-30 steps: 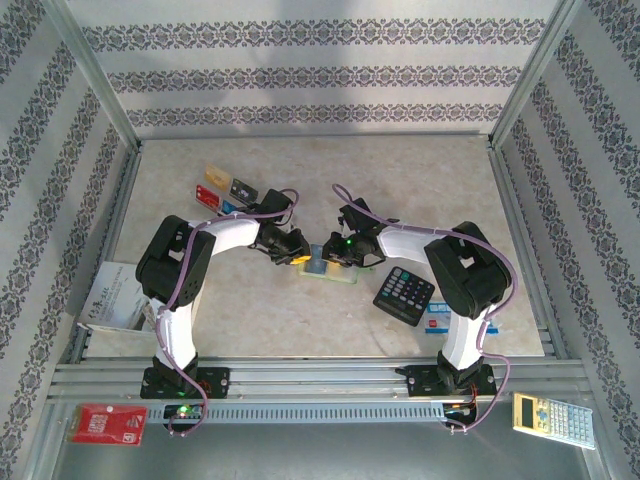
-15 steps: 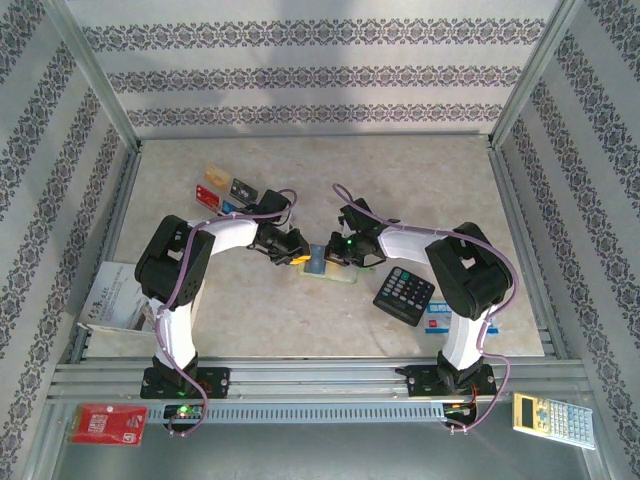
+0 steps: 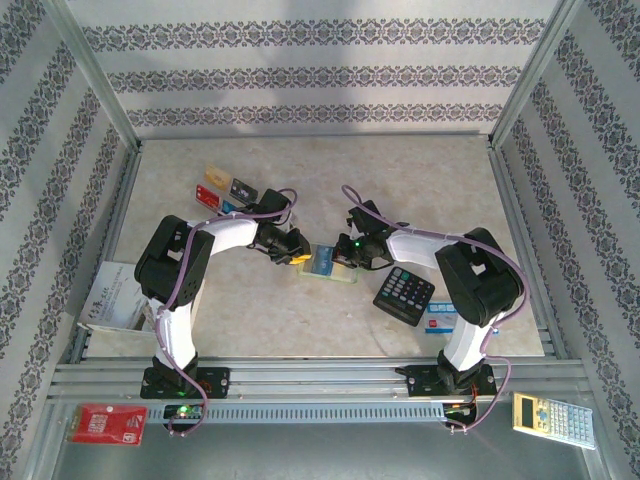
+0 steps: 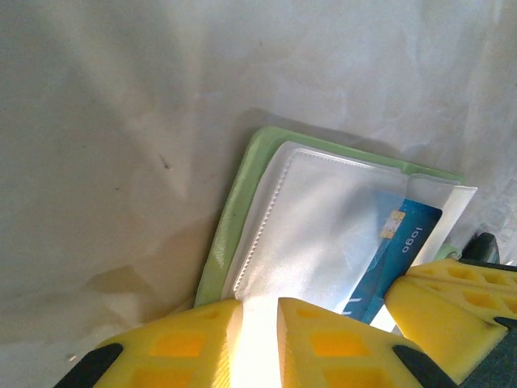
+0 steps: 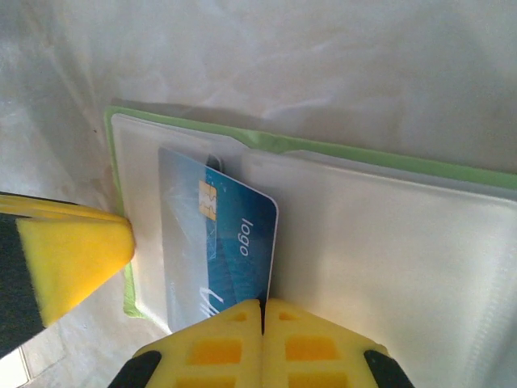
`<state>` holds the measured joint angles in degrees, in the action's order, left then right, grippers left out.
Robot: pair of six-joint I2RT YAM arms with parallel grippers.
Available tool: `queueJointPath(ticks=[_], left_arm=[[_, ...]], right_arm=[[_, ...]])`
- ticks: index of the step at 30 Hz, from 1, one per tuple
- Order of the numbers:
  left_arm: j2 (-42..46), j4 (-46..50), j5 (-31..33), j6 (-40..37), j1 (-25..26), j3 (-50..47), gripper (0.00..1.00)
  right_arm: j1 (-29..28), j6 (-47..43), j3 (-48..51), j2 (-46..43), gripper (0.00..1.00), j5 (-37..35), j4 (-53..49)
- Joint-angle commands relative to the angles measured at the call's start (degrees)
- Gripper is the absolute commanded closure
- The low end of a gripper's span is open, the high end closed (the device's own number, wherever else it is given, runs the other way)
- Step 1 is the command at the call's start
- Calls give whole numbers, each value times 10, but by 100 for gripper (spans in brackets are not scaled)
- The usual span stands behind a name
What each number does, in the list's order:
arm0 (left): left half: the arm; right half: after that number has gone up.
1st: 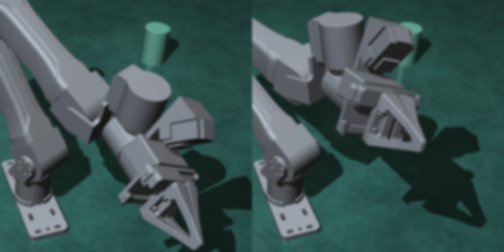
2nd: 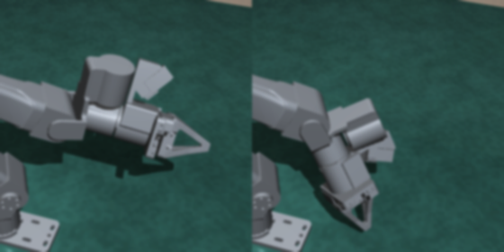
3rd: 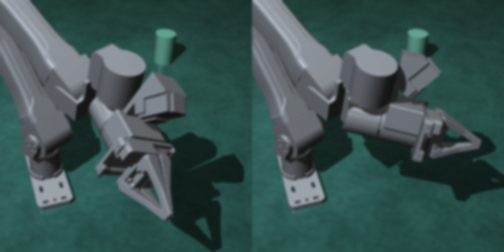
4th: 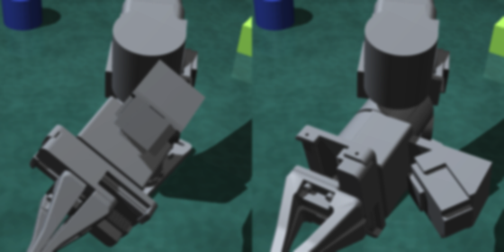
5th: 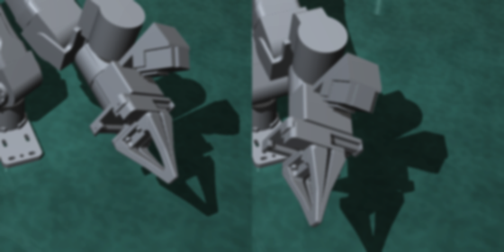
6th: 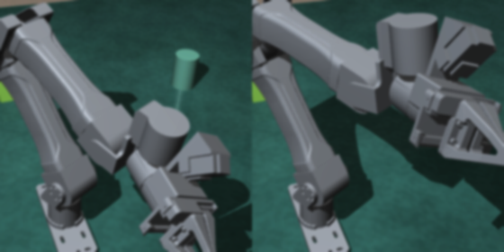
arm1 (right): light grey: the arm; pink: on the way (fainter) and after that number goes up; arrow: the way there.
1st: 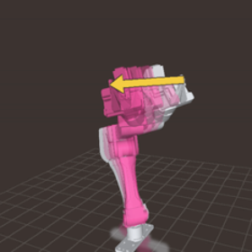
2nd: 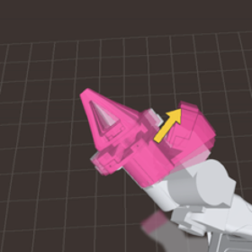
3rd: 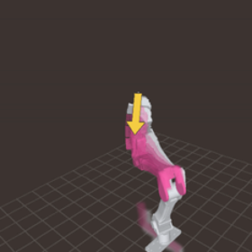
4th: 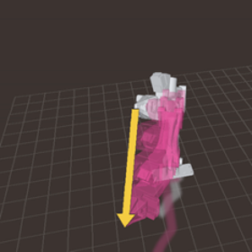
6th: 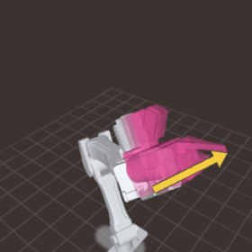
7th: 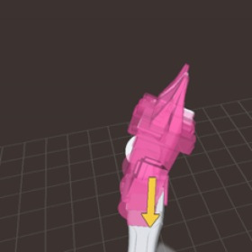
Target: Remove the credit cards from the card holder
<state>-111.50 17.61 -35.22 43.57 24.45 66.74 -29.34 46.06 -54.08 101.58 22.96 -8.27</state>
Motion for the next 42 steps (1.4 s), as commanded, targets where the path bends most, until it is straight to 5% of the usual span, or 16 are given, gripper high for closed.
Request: queueJointPath(ticks=[1,19,29,42], left_arm=[[10,63,56,-25,-6,7,78],[-21,28,14,-18,30,46,84],[-41,31,23,-21,30,36,88],[-41,36,31,-20,30,28,89]], right_arm=[[7,-5,9,-18,99,-19,-24],[8,5,4,-16,96,21,14],[6,30,21,-24,75,49,75],[5,65,45,-9,85,20,112]])
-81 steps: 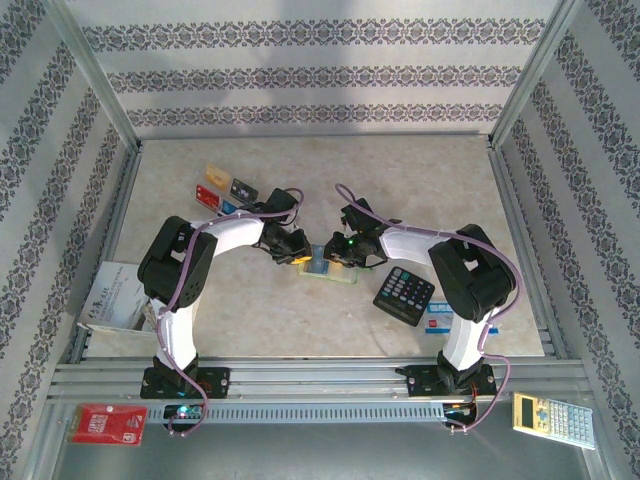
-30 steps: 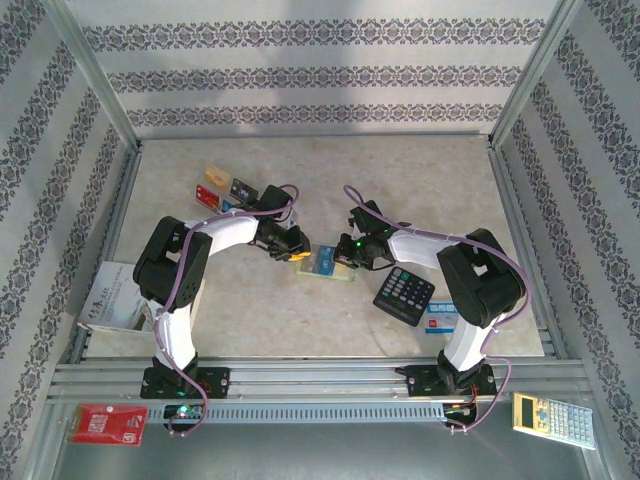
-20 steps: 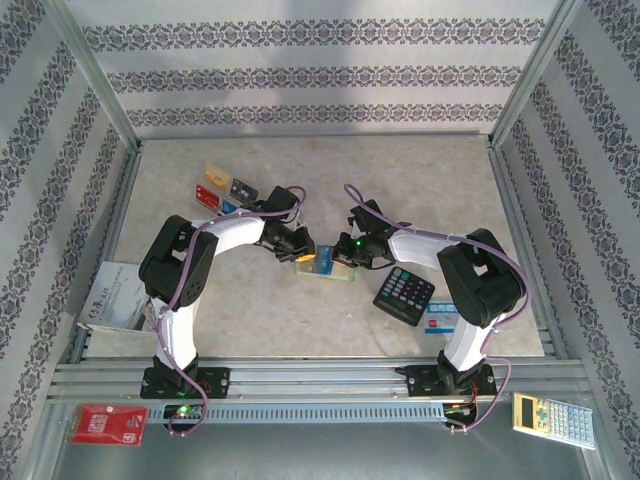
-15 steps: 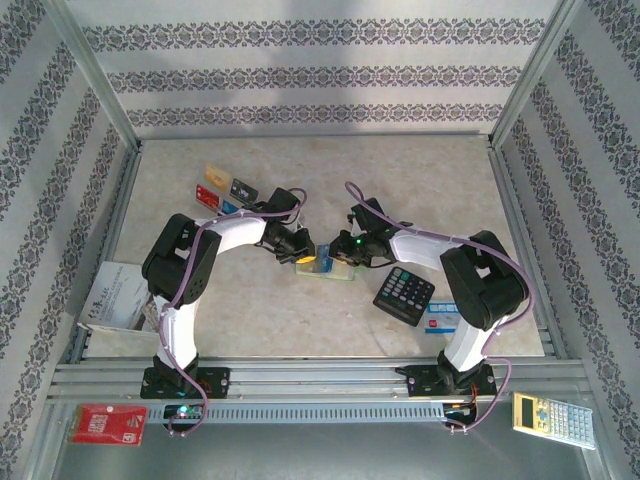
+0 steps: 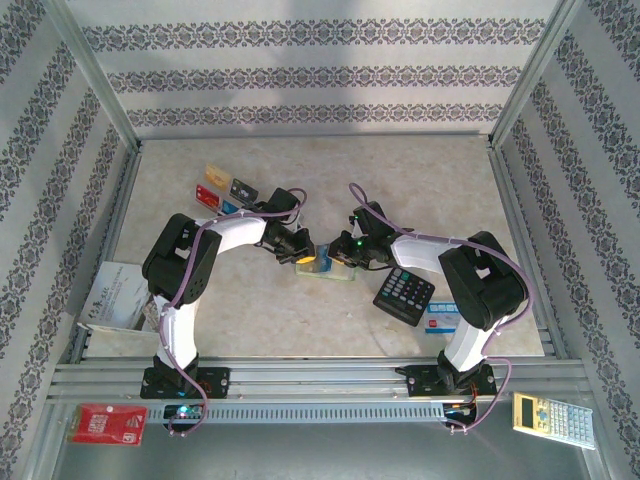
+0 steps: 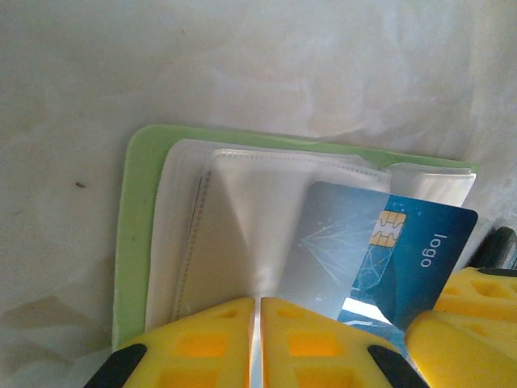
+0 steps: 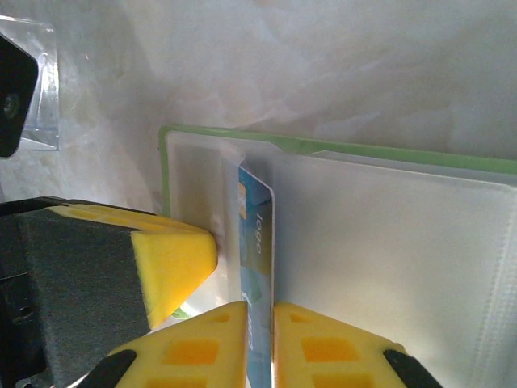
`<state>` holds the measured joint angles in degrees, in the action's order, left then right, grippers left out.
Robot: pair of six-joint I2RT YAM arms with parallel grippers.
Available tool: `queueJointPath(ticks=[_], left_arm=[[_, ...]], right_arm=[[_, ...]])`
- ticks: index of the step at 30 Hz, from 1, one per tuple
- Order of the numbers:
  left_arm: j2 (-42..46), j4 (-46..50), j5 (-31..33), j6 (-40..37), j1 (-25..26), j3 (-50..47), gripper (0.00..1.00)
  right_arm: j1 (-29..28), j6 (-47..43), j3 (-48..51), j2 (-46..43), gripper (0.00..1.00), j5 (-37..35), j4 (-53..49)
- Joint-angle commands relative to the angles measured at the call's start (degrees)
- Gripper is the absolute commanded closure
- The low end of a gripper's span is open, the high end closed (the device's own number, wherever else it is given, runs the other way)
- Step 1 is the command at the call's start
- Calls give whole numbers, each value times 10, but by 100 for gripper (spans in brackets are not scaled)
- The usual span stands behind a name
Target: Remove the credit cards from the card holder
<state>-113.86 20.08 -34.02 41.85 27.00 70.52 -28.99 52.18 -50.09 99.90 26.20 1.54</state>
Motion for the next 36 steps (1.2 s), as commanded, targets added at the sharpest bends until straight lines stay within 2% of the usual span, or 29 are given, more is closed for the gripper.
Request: queueJointPath(ticks=[1,10,16,20,23,27,33,36], left_arm=[[-17,11,20,-3,5,-10,89],[-9,15,28,-4,2,-9,87],[18,25,43,-7,0,-4,83],[56,24,56,-8,-6,-11,76],[99,2,60,1,-18,-35,67],[164,-86,33,32,-41,-95,52],[239,-251,-31,96,-60,-192,27],[257,-334,-57,126,-66,-232,21]], right_arm=[[0,3,5,7,87,-16,12],[12,-17,25,-27,99,-60,-5],[28,-47,59,-92,100,-69,9],[37,-65,79,-145,100,-68,25],[41,-77,86,-177,100,-59,42],[46,-70,81,-179,100,14,94],[47,1,65,-145,100,114,200],[47,45,60,-129,100,145,254]])
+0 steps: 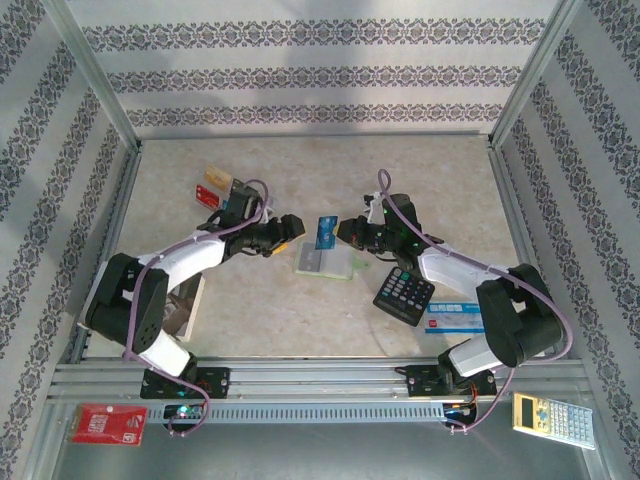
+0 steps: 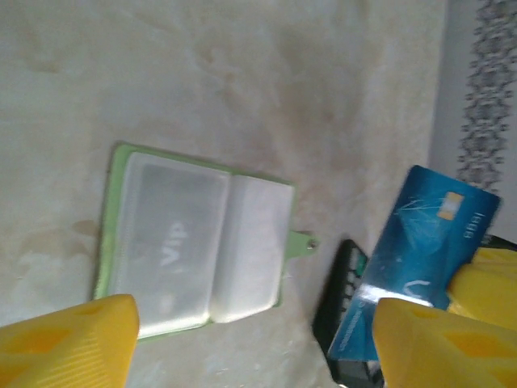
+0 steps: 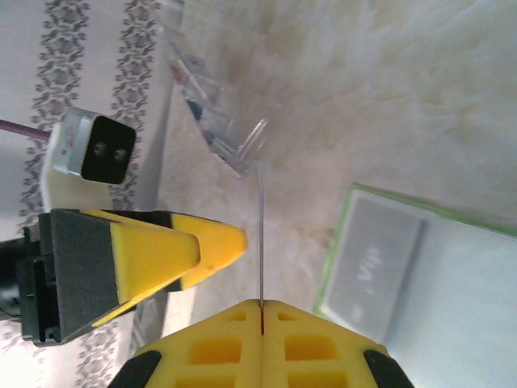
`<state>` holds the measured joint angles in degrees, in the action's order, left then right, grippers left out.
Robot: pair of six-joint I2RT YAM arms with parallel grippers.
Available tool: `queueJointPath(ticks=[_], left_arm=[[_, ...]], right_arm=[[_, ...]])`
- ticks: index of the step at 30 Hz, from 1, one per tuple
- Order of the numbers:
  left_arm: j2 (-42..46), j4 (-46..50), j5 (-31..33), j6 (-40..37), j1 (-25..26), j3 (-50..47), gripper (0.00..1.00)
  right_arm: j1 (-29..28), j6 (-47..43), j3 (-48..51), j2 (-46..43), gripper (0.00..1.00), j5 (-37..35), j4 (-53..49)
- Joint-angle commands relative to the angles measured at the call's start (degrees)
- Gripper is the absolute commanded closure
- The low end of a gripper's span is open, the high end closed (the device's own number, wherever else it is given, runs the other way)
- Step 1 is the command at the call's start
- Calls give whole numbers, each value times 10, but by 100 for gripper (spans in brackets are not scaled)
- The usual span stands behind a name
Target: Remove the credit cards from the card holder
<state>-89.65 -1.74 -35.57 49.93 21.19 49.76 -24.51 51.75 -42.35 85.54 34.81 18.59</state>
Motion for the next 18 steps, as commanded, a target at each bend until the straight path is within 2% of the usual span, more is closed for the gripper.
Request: queueJointPath(ticks=[1,7,12,15,18], left_arm=[[18,-138,-53,53,-8,-35,21],[24,-202,-101,72,-9,-51,23],[24,-273,-127,104,-9,-62,39],[25,-289,-132,111,-10,-64,50],[29,-295,-134,117,-9,-62,57]], right_arm=[[3,65,-19,20,100,70,102],[1,128,-24,36,100,108,168],[1,155,-25,44,100,135,199],[0,158,-23,45,100,143,204],[0,158,-21,45,100,148,203]])
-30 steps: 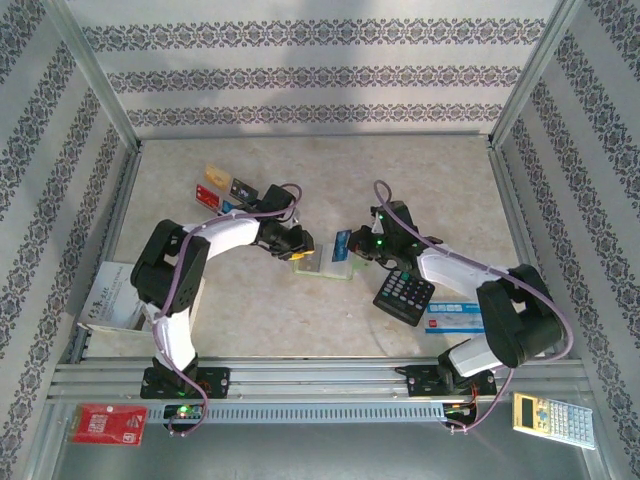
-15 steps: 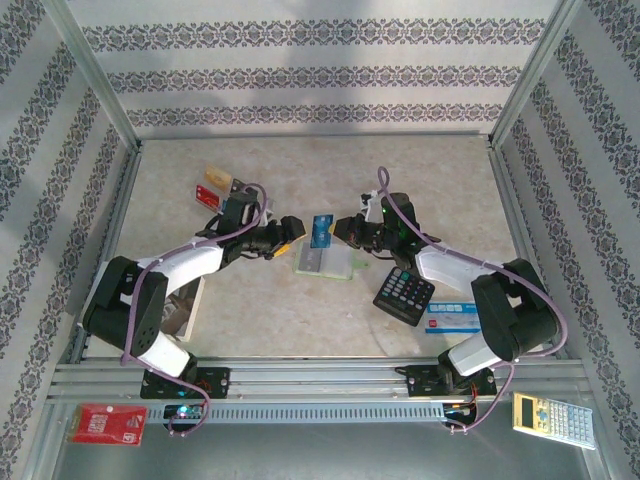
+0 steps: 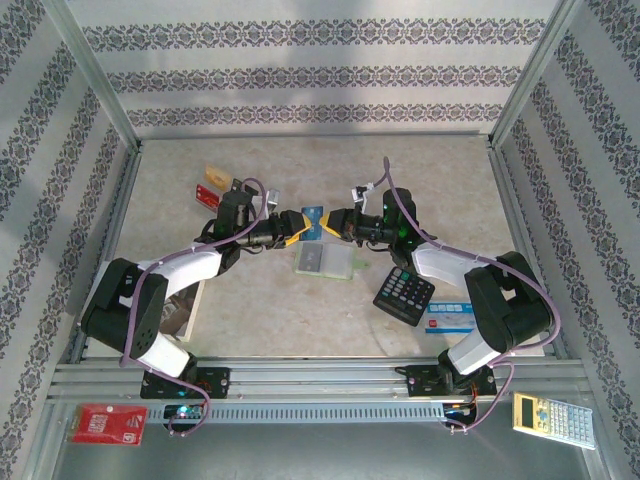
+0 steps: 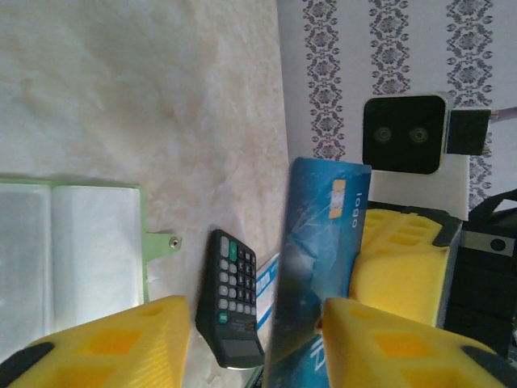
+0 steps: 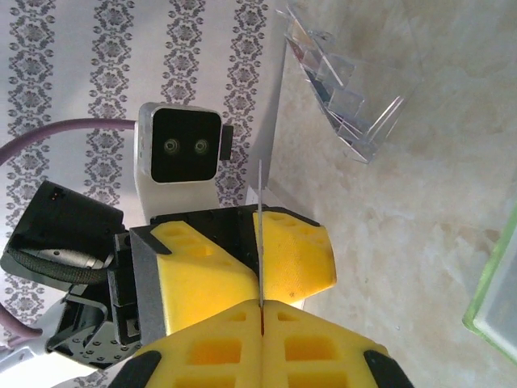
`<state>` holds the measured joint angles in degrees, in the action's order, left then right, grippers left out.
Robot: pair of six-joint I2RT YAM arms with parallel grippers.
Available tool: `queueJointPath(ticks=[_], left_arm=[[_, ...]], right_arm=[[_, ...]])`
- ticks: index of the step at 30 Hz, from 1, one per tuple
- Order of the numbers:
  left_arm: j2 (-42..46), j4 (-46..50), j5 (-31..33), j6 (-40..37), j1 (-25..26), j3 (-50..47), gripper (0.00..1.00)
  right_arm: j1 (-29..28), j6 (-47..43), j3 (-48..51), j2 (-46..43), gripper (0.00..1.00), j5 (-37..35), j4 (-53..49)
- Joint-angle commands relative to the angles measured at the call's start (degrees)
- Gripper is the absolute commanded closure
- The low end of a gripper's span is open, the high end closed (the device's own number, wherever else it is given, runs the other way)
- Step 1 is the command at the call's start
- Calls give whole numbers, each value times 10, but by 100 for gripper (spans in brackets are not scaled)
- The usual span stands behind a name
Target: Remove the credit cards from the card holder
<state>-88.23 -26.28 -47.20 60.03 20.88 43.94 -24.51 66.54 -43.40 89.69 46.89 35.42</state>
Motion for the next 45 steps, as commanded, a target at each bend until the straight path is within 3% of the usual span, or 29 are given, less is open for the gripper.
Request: queueJointPath(ticks=[1,11,14,18,20,24,32,36,39,45], left_arm=[[14,-58,-21,20,-7,-2,61],[16,-45,-47,1,-17,7,99],[17,-30,-43,-9,-25,3,100],[33,28,-17,-31,-37,4,100],[52,91,18,-65,-42,6,100],[101,307,172,-152,-53,41,100],[152,536,453,-163,-65,116,100],[142,592,528,-131,-66,157,100],[126,629,561,-68,-66,183,100],[74,658,616,28,-66,229,100]], right_arm=[[0,10,-12,4,100,28,35],[-2,-6,0,5,99,2,26],[-1,-28,4,-13,88,-16,-4],[0,-75,1,-54,61,-53,-98],[2,-120,-5,-77,52,-86,-174],[6,-197,-16,-121,36,-169,-298],[11,-291,-44,-137,26,-222,-412],[10,-311,-49,-134,16,-249,-424],[9,-317,-49,-138,2,-283,-430],[9,-328,-76,-129,2,-333,-471]])
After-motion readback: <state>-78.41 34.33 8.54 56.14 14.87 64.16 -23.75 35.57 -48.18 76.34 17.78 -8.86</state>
